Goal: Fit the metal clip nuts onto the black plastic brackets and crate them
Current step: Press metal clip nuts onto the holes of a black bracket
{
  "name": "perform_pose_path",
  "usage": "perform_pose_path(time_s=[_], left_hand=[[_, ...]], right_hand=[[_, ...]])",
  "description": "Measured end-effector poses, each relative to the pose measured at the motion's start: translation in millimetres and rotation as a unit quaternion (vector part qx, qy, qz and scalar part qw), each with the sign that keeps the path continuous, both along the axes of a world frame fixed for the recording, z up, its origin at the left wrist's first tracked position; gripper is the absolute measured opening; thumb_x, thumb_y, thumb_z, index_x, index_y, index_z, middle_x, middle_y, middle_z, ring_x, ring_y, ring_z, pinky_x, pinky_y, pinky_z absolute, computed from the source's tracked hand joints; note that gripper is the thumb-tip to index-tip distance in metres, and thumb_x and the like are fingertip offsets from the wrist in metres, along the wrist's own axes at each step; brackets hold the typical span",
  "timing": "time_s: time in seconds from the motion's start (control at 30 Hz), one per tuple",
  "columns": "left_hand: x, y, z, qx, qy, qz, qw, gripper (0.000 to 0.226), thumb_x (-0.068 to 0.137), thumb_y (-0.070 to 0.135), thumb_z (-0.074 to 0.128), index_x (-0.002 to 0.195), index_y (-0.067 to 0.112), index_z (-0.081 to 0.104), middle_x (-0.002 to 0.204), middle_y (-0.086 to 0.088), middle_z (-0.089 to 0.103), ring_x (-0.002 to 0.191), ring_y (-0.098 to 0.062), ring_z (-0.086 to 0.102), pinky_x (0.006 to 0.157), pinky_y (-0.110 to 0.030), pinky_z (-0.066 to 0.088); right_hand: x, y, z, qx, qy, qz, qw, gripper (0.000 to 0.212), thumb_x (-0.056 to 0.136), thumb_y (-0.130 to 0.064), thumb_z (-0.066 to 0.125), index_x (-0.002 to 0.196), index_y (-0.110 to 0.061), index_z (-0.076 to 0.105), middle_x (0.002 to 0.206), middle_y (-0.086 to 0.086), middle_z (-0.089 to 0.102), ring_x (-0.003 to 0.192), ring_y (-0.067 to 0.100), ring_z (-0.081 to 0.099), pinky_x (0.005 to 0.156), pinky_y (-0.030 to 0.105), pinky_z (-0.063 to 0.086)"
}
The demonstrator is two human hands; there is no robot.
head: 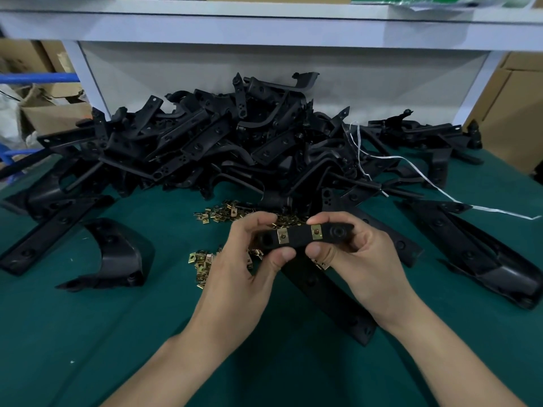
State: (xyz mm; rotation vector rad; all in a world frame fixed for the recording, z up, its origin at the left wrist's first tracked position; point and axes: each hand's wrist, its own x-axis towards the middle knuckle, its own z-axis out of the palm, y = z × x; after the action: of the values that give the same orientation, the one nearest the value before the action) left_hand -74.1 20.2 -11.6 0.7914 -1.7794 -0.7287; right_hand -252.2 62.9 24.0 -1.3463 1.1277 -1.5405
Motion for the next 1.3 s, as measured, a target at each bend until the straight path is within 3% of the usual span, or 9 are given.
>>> perform_pose_path(time_s=[0.3, 0.6, 1.3], left_hand=[[0.4, -1.6, 0.9, 0.001, 0.006, -0.011, 1.0, 0.025, 0.096, 0.059, 0.054, 0.116, 0.046, 0.048, 0.104, 0.02, 0.066, 0.099, -0.008, 0.062, 0.076, -0.012, 0.045], [1.2, -2.1, 1.5, 0.012, 0.003, -0.02, 1.0, 0.021, 0.094, 0.043, 0.059, 0.112, 0.049, 0.05, 0.1, 0.02, 0.067, 0.095, -0.007, 0.063, 0.076, -0.009, 0.045], [2.7, 1.3, 2.8, -0.029, -0.02, 0.004, 0.999, 0.023, 0.096, 0.053, 0.054, 0.117, 0.055, 0.044, 0.107, 0.02, 0.064, 0.104, -0.007, 0.062, 0.083, -0.009, 0.042]], right_hand=[[-0.2, 0.8, 1.2, 0.015, 0.0, -0.001, 1.0, 0.027, 0.072, -0.02, 0.08, 0.098, -0.026, 0.076, 0.094, 0.001, 0.077, 0.089, 0.011, 0.073, 0.077, 0.016, 0.053], [-1.2, 0.3, 0.7, 0.021, 0.001, 0.015, 1.0, 0.027, 0.073, -0.017, 0.079, 0.096, -0.031, 0.078, 0.091, -0.002, 0.077, 0.084, 0.006, 0.071, 0.074, 0.015, 0.052], [-3.9, 0.1, 0.9, 0.006, -0.005, 0.044, 0.999, 0.03, 0.075, -0.013, 0.077, 0.097, -0.033, 0.076, 0.087, -0.006, 0.076, 0.079, 0.004, 0.069, 0.072, 0.015, 0.052]])
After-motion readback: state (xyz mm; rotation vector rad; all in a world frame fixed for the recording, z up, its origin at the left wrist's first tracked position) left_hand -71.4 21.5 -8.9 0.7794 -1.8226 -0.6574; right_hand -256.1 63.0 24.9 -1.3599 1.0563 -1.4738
